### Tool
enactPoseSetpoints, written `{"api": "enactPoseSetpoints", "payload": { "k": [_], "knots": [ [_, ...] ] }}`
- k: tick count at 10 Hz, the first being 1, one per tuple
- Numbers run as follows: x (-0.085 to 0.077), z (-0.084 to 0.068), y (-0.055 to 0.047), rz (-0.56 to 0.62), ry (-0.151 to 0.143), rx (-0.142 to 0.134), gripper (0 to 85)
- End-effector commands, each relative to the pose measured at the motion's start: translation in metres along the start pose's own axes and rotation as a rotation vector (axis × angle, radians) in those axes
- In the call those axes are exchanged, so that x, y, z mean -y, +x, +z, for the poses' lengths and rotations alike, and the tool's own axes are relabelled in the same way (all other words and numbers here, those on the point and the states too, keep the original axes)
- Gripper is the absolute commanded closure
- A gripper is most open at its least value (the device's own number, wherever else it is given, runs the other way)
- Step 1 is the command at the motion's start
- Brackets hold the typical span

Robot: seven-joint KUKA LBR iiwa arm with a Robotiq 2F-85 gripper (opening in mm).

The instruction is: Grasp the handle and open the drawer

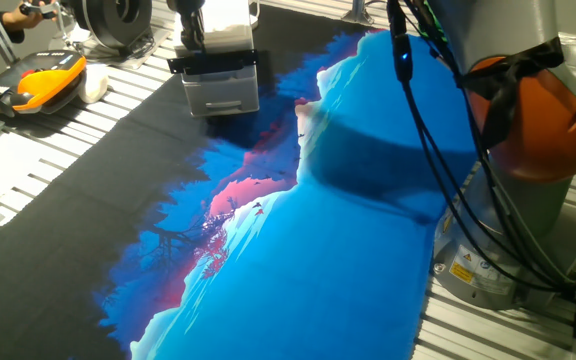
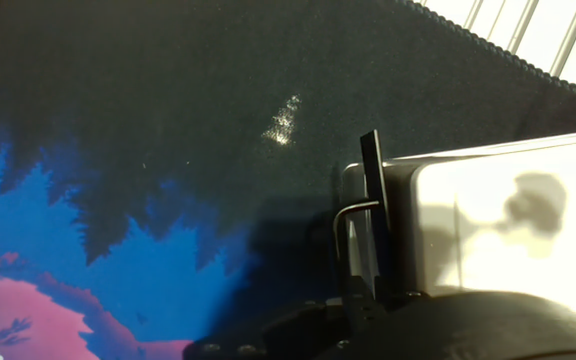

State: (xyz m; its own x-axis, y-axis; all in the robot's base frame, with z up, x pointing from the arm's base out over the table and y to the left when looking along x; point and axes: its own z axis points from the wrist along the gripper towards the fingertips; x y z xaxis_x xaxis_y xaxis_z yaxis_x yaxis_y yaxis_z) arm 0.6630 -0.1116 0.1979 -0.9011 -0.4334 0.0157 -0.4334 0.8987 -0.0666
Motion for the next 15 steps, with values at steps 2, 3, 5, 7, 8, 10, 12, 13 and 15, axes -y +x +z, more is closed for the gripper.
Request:
{"api": "enactPoseSetpoints", "payload": {
  "k": [2,3,5,7,8,10,12,13,15],
  "knots": [
    [-0.0002,0.0016,-0.0012,0.000,0.002,0.001,68.0],
    [-0.0004,0.0026,-0.0016,0.000,0.003,0.000,68.0],
    [-0.0020,0.0030,-0.0013,0.009,0.024,-0.004,68.0],
    [-0.0047,0.0039,-0.0011,0.023,0.024,0.004,68.0],
    [-0.0047,0.0041,-0.0012,0.023,0.024,0.006,68.0],
    [-0.0046,0.0042,-0.0015,0.025,0.027,0.009,68.0],
    [-0.0046,0.0045,-0.0017,0.032,0.029,0.017,68.0],
    [-0.0046,0.0051,-0.0020,0.032,0.026,0.020,68.0],
    [-0.0047,0.0054,-0.0025,0.038,0.024,0.021,68.0]
  ]
}}
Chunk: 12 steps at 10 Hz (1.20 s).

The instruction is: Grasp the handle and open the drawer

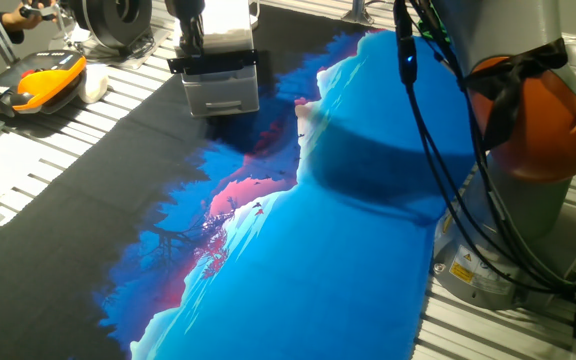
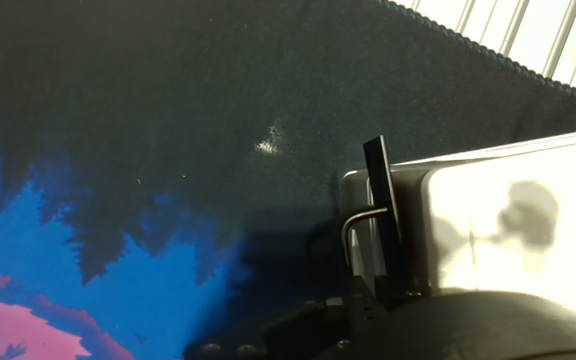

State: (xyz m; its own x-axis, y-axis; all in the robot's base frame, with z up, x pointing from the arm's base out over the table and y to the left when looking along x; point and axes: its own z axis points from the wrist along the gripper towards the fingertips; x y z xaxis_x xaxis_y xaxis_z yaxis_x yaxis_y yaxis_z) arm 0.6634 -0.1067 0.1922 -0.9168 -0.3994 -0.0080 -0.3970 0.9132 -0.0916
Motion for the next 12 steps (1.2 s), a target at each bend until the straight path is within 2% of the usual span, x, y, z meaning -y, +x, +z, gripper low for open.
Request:
{"api": "enactPoseSetpoints", "payload": {
  "k": [1,2,3,12],
  "knots": [
    [0.000,0.000,0.000,0.001,0.003,-0.001,68.0],
    [0.000,0.000,0.000,0.004,0.000,0.000,68.0],
    [0.000,0.000,0.000,0.012,-0.002,0.003,51.0],
    [-0.002,0.010,-0.002,0.009,-0.006,0.022,51.0]
  ]
}}
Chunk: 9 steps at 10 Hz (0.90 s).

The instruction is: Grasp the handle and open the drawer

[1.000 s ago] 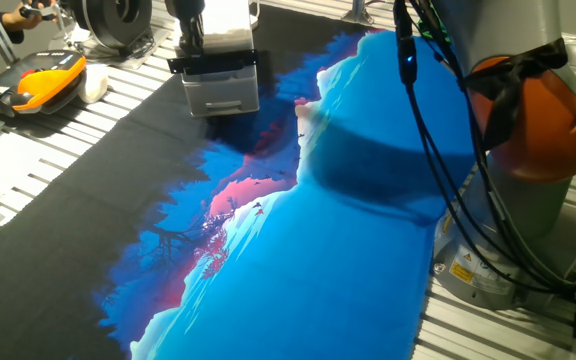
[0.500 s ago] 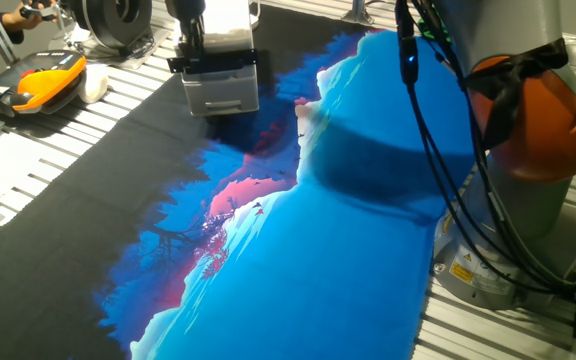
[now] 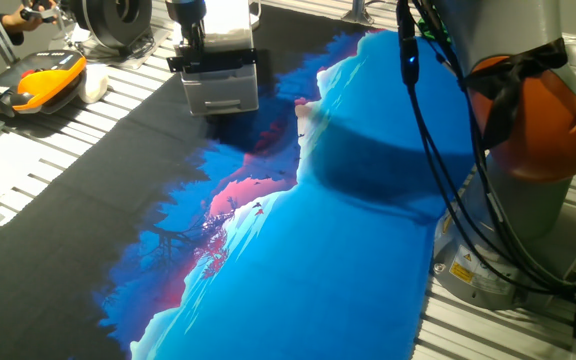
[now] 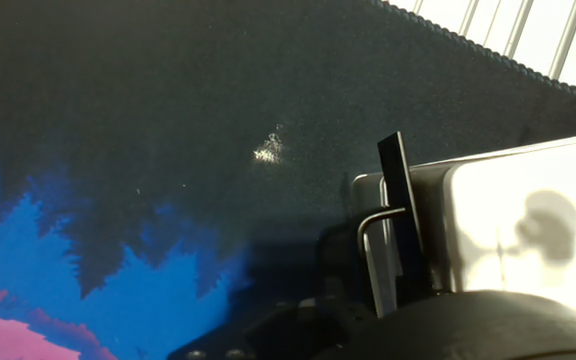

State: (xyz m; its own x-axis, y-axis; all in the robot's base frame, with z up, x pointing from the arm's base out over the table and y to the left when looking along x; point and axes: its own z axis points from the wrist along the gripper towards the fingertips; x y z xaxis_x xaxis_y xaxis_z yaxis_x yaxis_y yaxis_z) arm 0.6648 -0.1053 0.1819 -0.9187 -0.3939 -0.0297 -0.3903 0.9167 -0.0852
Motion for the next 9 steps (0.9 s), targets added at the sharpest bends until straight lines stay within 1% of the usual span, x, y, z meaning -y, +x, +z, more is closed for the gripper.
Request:
{"api": "enactPoseSetpoints", "payload": {
  "k": [1,3,6,8,9],
  "knots": [
    [-0.0001,0.0001,0.0000,-0.004,0.000,-0.003,68.0],
    [-0.0001,-0.0003,0.0001,-0.015,-0.010,-0.012,68.0],
    [-0.0001,-0.0004,0.0002,-0.019,0.007,-0.016,68.0],
    [-0.0001,0.0000,0.0001,-0.017,0.019,-0.012,68.0],
    [-0.0001,0.0003,0.0001,-0.020,0.016,-0.010,68.0]
  ]
}}
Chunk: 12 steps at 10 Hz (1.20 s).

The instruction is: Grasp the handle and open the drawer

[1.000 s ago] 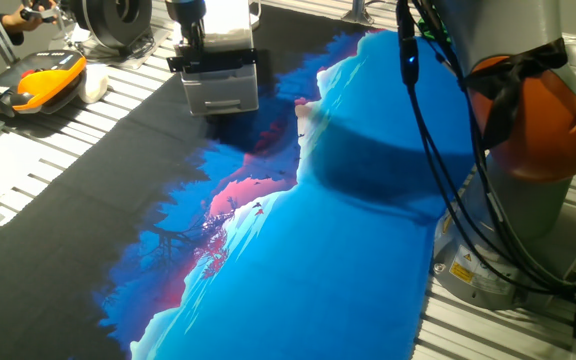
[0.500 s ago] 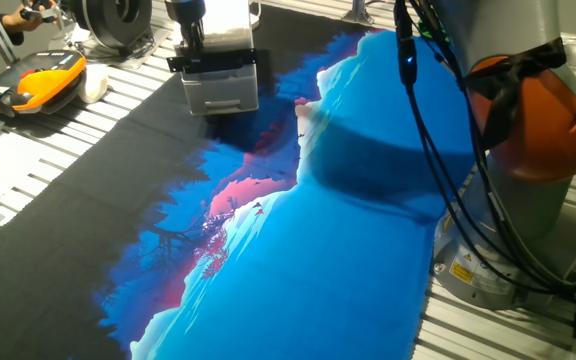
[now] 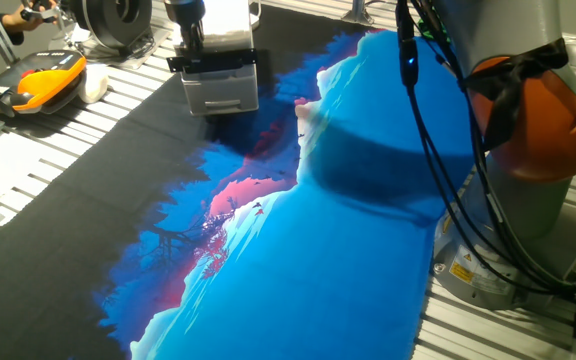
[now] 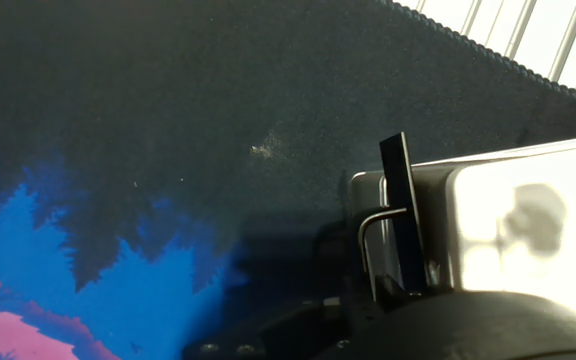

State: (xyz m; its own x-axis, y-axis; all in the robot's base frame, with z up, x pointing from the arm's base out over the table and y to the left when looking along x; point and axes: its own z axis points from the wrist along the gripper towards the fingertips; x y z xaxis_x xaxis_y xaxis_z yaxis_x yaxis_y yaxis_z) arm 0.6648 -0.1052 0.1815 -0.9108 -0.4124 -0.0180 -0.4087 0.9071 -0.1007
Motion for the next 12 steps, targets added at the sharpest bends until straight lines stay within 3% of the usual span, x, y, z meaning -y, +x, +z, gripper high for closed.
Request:
{"api": "enactPoseSetpoints", "payload": {
  "k": [1,9,10,12],
  "knots": [
    [0.0001,0.0000,0.0001,0.000,0.000,0.000,68.0],
    [0.0008,0.0046,-0.0006,-0.001,-0.007,0.014,68.0],
    [0.0008,0.0046,-0.0007,-0.002,-0.008,0.014,85.0],
    [0.0008,0.0047,-0.0006,-0.001,-0.007,0.011,85.0]
  ]
}}
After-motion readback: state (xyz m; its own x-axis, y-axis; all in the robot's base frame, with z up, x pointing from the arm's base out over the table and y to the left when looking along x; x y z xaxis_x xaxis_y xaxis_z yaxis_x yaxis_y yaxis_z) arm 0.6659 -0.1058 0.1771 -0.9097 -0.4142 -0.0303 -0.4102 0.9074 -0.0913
